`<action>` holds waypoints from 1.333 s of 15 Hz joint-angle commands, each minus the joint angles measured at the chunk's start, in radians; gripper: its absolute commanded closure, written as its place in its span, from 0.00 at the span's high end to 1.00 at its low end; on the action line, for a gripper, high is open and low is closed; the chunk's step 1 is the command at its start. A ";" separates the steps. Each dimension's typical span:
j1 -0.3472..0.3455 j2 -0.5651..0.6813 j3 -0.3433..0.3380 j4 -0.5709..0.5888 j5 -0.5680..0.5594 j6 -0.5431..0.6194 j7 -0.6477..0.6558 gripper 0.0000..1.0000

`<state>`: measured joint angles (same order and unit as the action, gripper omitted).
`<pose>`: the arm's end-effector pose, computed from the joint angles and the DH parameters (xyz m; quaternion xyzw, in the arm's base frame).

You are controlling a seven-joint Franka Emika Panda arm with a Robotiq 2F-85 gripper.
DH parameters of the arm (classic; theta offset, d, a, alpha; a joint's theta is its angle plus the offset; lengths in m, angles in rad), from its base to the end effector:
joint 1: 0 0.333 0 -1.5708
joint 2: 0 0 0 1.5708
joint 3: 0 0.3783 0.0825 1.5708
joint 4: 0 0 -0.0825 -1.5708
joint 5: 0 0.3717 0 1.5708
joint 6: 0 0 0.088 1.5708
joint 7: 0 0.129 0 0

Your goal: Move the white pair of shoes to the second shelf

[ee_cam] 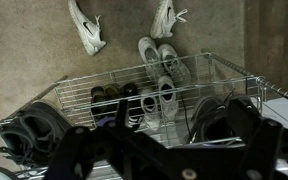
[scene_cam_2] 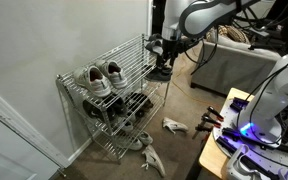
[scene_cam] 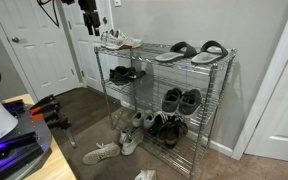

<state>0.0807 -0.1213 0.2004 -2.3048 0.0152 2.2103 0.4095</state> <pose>0.4598 0.1356 0.4444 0.9975 -0.0692 0.0135 0.0014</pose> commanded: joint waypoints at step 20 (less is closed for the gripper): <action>0.104 0.283 -0.006 0.337 0.188 -0.023 -0.187 1.00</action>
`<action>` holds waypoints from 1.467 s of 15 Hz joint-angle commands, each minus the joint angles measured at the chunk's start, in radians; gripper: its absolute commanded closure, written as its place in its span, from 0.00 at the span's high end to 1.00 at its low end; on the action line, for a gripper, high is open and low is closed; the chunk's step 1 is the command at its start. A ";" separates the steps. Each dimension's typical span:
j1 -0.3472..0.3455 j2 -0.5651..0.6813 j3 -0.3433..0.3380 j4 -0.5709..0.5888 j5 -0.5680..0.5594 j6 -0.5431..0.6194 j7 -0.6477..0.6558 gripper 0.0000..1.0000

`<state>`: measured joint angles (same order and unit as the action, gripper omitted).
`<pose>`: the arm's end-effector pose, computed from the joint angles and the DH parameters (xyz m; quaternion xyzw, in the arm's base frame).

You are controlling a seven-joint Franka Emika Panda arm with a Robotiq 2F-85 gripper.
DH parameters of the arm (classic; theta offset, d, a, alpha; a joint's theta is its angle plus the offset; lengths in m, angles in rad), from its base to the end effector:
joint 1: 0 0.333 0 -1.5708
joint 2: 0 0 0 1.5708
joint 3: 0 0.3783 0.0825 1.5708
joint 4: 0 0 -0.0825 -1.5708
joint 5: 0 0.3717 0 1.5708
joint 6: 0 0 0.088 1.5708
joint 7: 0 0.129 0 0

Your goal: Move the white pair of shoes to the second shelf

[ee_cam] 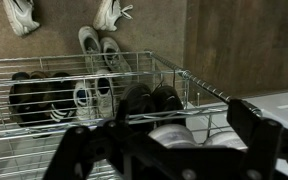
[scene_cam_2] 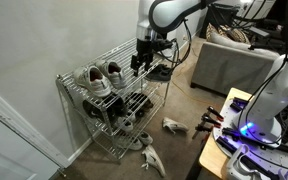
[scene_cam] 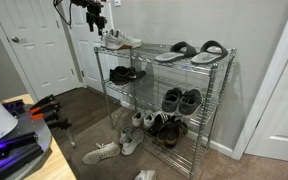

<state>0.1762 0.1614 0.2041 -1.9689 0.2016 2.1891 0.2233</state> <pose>0.5520 0.2267 0.4453 -0.9943 -0.0205 0.0010 0.1044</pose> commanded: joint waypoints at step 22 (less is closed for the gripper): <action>0.324 0.431 -0.168 0.583 -0.457 0.149 0.596 1.00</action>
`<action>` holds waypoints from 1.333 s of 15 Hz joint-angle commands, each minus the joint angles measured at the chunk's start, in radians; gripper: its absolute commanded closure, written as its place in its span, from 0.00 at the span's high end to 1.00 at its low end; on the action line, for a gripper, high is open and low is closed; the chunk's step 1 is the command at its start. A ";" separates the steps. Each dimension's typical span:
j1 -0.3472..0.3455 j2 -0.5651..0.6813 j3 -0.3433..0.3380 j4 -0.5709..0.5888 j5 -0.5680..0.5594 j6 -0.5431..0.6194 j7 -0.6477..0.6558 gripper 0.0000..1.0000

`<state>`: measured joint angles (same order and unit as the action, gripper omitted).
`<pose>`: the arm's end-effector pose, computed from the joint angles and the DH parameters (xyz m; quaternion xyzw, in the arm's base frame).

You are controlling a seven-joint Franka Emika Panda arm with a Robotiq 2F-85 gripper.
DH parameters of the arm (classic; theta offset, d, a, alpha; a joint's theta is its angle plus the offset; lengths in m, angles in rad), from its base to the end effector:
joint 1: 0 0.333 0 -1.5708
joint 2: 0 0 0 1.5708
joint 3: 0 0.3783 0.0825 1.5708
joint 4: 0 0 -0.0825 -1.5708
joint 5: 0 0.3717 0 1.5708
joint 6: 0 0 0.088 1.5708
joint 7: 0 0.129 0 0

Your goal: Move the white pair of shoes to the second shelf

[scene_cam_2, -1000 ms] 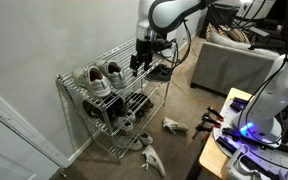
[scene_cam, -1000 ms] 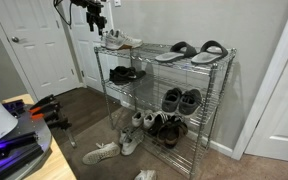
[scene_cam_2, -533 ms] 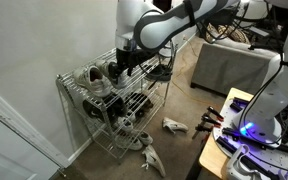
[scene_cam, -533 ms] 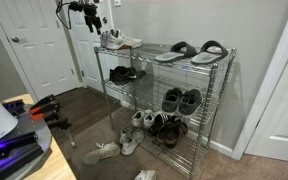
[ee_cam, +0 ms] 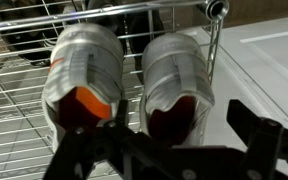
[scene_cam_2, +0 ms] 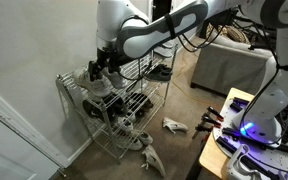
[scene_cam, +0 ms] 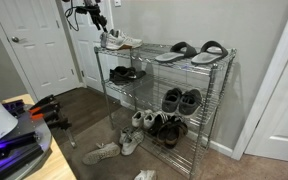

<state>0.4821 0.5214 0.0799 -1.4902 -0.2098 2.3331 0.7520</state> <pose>0.6496 0.3864 0.4427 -0.9838 0.0427 -0.1685 0.0445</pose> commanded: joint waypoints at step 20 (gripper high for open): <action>-0.007 0.309 -0.074 0.511 0.013 -0.470 -0.006 1.00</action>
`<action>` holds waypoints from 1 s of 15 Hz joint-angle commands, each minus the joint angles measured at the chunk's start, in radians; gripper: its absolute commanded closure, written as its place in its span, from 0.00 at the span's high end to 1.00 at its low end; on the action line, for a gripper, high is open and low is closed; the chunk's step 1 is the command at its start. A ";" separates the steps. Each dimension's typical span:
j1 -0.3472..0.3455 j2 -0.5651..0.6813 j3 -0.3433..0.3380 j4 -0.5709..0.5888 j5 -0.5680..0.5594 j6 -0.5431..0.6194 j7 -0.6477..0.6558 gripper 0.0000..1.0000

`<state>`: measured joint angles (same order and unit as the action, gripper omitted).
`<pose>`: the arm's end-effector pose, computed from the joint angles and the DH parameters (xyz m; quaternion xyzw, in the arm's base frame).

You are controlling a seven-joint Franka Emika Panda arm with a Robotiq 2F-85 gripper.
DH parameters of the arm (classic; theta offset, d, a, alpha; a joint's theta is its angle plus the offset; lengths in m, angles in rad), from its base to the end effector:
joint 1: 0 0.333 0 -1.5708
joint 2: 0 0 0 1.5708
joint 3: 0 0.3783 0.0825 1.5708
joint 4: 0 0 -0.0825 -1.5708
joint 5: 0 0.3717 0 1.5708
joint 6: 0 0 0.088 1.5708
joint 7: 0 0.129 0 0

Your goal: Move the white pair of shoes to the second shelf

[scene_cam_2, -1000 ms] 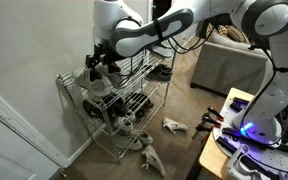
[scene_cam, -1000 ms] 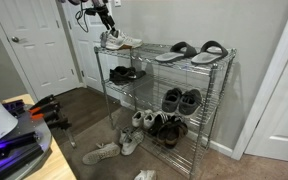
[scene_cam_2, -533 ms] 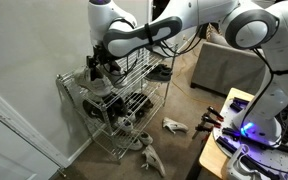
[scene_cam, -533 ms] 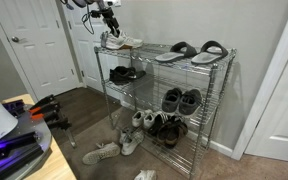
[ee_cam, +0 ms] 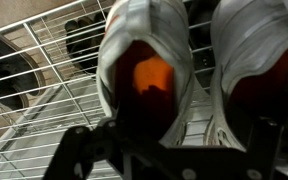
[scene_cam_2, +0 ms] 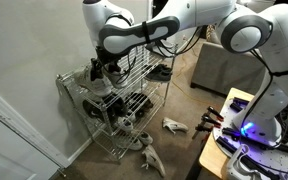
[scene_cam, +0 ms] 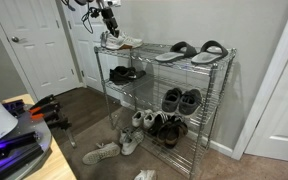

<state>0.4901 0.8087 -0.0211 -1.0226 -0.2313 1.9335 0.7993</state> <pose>0.7311 0.3546 0.4018 0.9840 -0.1245 0.1105 0.0643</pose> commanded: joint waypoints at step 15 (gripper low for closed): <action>-0.039 0.060 0.097 0.084 0.083 -0.097 -0.213 0.21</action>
<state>0.4674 0.8575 0.0489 -0.9500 -0.1796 1.8629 0.6339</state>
